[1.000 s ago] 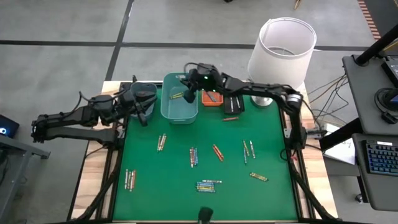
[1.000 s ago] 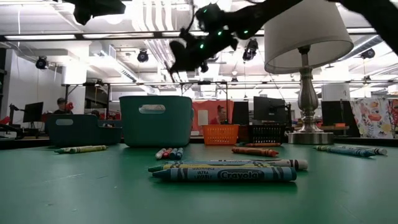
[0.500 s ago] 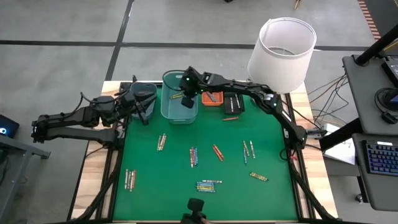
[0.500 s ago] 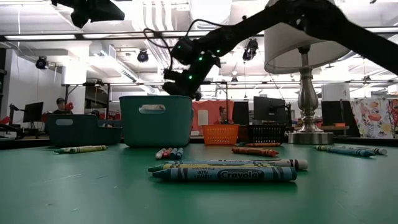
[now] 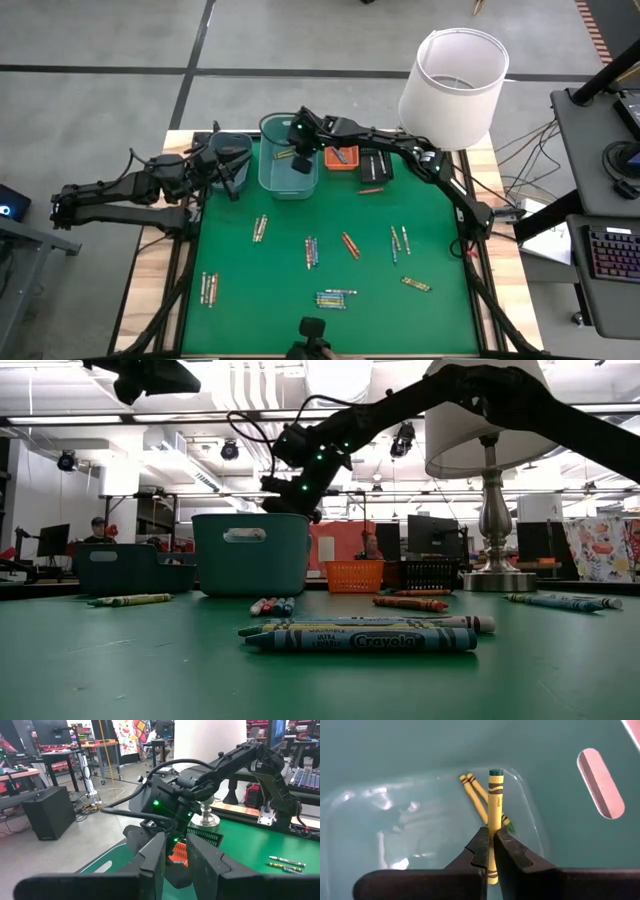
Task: Sort crayons
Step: Put the green crayon into the green bin, then put the orange crayon into the blue bin
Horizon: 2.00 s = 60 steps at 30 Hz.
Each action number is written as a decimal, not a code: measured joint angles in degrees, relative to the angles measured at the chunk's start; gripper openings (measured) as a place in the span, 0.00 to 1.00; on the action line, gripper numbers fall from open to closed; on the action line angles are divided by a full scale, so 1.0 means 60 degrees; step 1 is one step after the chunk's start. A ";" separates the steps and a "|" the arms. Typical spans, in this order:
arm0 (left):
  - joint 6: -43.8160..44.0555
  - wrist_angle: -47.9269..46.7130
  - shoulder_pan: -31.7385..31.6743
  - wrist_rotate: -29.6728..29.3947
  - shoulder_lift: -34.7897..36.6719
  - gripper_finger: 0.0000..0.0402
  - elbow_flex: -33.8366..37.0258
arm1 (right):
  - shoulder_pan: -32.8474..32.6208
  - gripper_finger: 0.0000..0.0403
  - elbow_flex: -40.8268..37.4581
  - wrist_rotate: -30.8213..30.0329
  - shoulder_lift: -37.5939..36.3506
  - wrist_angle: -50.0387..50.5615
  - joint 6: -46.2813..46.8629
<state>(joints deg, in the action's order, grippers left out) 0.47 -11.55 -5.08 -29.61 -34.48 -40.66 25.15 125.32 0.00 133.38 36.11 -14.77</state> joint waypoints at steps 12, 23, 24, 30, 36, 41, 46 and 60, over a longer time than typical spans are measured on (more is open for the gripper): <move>0.0004 0.0251 0.0000 -0.0004 -0.0326 0.15 0.0000 | -0.0048 0.03 -0.0004 0.0244 0.0000 0.0867 -0.0246; 0.0004 0.0346 0.0000 -0.0004 -0.0435 0.15 0.0000 | -0.0208 0.03 -0.0004 0.0240 0.0000 0.1596 -0.0724; 0.0004 0.0348 0.0000 -0.0004 -0.0426 0.15 0.0000 | -0.0208 0.03 -0.0004 0.0247 0.0000 0.1560 -0.0728; 0.0004 0.0349 0.0000 -0.0004 -0.0422 0.15 0.0000 | -0.0208 0.03 -0.0004 0.0247 0.0000 0.1353 -0.0644; 0.0004 0.0351 0.0000 -0.0004 -0.0437 0.15 0.0000 | -0.0208 0.04 -0.0004 0.0247 0.0000 0.1353 -0.0436; 0.0117 0.0353 0.0000 -0.0004 -0.0451 0.15 0.0000 | -0.0208 0.13 0.0000 0.0247 0.0000 0.1349 -0.0287; 0.0360 0.0349 -0.0001 -0.0004 -0.0455 0.15 0.0000 | -0.0208 0.27 0.0000 0.0243 -0.0038 0.1318 -0.0391; 0.3806 -0.1078 0.0118 0.0802 -0.0844 0.15 0.0000 | -0.0684 0.35 0.0015 0.0325 -0.1983 0.2341 -0.0211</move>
<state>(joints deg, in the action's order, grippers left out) 23.31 -18.01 -4.37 -24.79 -39.54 -40.66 21.04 125.40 1.95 121.48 50.16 -16.03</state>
